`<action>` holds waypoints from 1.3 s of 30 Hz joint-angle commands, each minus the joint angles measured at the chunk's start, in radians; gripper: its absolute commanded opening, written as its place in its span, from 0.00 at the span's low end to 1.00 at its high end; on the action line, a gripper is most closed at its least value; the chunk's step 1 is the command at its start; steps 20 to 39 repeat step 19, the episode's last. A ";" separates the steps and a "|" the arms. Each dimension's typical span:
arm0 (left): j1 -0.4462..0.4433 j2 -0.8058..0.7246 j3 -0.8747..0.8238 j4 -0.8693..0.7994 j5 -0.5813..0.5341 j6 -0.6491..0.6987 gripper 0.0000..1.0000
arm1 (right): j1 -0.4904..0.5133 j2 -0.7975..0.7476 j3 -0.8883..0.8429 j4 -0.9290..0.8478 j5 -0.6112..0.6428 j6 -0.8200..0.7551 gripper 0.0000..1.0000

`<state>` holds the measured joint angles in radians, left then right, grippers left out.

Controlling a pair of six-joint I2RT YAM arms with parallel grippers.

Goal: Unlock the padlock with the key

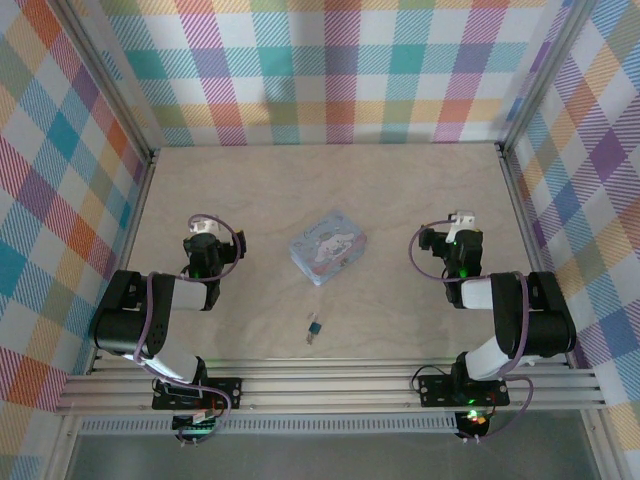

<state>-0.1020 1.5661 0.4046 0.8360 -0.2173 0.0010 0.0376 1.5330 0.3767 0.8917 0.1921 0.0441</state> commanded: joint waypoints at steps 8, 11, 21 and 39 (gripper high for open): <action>0.010 -0.001 0.003 -0.003 0.013 0.011 1.00 | -0.007 0.001 0.004 -0.006 -0.015 0.013 1.00; 0.009 -0.001 0.004 -0.003 0.013 0.011 1.00 | -0.006 0.002 0.005 -0.007 -0.016 0.013 1.00; 0.010 -0.001 0.004 -0.004 0.012 0.011 1.00 | -0.006 0.001 0.005 -0.010 -0.018 0.013 1.00; 0.010 -0.001 0.004 -0.004 0.012 0.011 1.00 | -0.006 0.001 0.005 -0.010 -0.018 0.013 1.00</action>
